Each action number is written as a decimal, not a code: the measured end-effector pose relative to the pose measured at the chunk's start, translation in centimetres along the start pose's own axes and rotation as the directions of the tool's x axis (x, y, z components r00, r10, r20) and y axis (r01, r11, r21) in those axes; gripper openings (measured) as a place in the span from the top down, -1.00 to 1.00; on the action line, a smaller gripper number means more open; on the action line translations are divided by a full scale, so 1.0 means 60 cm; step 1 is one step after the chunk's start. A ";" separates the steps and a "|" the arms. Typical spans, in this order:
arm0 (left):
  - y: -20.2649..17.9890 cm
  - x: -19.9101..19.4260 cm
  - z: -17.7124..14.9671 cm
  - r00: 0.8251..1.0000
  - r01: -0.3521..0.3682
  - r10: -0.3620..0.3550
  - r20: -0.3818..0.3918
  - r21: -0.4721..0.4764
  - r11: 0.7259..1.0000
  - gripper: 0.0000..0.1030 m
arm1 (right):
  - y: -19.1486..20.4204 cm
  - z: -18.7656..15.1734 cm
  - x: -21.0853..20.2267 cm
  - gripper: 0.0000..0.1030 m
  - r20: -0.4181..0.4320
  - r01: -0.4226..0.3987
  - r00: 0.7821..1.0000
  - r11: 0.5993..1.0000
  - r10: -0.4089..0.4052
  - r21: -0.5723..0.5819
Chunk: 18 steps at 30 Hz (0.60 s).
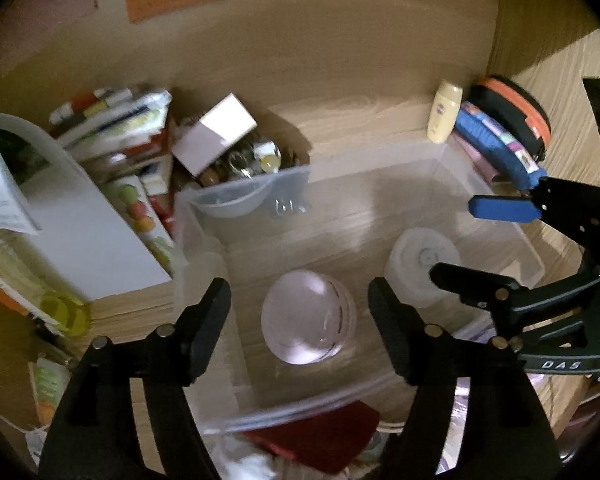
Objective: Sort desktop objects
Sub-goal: 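Withdraw both grippers from the box back toward the cluttered items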
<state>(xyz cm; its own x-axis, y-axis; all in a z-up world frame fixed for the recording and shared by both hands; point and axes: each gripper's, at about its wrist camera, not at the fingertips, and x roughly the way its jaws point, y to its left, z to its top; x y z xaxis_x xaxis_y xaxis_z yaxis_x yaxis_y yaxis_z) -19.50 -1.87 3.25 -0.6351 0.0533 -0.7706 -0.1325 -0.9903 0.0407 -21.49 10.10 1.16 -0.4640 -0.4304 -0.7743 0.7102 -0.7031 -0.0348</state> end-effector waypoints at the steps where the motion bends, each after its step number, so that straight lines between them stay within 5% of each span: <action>1: 0.001 -0.009 -0.001 1.000 -0.003 0.003 0.013 -0.003 1.000 -0.42 | 0.000 -0.002 -0.009 -0.28 0.012 0.005 1.000 1.000 -0.005 0.007; 18: 0.037 -0.190 -0.068 0.965 -0.024 0.057 0.255 -0.133 0.991 -0.89 | 0.026 -0.081 -0.173 -0.64 0.215 0.050 0.974 0.996 -0.066 0.078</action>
<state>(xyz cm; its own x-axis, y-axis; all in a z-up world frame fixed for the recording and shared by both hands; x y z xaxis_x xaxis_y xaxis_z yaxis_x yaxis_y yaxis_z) -9.45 -5.20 9.50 -0.8145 0.0273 -0.5795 -0.0152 -0.9996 -0.0257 -13.00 16.19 6.08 -0.6130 -0.4945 -0.6163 0.6423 -0.7661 -0.0242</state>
